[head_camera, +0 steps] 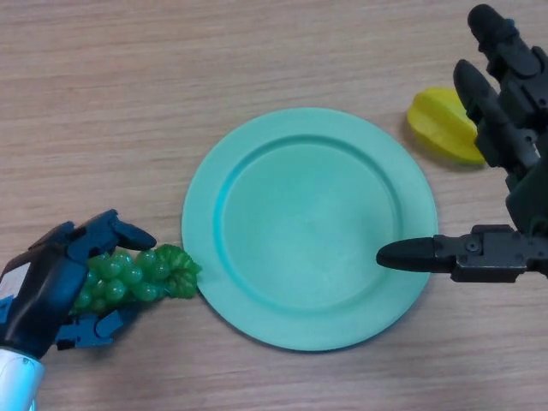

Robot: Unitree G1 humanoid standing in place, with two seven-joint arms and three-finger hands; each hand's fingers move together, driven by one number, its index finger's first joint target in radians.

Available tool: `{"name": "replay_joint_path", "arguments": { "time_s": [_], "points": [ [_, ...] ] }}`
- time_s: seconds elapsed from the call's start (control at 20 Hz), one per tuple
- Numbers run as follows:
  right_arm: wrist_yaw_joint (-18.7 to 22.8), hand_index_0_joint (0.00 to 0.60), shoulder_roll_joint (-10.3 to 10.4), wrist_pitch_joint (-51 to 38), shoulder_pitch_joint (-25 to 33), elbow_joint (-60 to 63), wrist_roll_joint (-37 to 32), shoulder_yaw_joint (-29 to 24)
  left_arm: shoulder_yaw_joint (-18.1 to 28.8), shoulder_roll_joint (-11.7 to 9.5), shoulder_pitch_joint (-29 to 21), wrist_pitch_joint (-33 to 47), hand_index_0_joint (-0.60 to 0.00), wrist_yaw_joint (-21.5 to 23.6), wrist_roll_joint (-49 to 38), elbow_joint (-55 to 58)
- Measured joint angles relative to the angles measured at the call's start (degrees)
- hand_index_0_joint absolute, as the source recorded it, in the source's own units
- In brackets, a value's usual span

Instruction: Pick up the green grapes and place it on the plate

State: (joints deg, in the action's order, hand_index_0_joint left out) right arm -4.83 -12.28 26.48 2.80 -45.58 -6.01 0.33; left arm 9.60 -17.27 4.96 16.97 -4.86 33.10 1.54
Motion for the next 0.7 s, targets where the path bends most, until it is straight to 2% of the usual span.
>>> {"name": "replay_joint_path", "arguments": {
  "time_s": [0.1, 0.2, 0.25, 0.35, 0.5, 0.55, 0.7],
  "points": [
    [0.00, 0.000, 0.00, 0.01, -0.18, 0.00, 0.01, 0.01, 0.02, 0.00, 0.41, 0.85, -0.600, 1.31, -0.10, -0.52],
    [0.01, 0.000, 0.01, 0.22, -0.18, 0.00, -0.83, 0.00, 0.14, 0.01, 1.41, 0.02, -0.600, -0.17, -0.37, 1.38],
    [0.00, 0.000, 0.01, 0.35, -0.17, -0.01, -0.98, 0.02, 0.38, 0.01, 1.62, -0.52, -0.600, -2.22, -0.61, 2.41],
    [0.01, 0.000, 0.01, 0.38, -0.14, -0.33, -0.96, 0.00, 2.06, 0.17, 2.75, -4.63, -0.600, -10.03, -3.27, 6.94],
    [0.19, 0.000, 0.03, 0.41, 0.70, -0.39, -0.92, 0.55, 3.15, 2.40, 4.36, -15.02, -0.600, -20.76, -10.81, 16.52],
    [0.19, 0.000, 0.04, 0.41, 0.75, -0.54, -0.93, 1.12, 3.46, 2.43, 4.38, -20.21, -0.600, -24.33, -14.66, 20.55],
    [0.19, 0.000, 0.05, 0.60, 0.73, -1.48, -0.86, 2.11, 5.88, 2.91, 1.21, -35.62, -0.600, -25.53, -24.90, 32.23]
  ]
}}
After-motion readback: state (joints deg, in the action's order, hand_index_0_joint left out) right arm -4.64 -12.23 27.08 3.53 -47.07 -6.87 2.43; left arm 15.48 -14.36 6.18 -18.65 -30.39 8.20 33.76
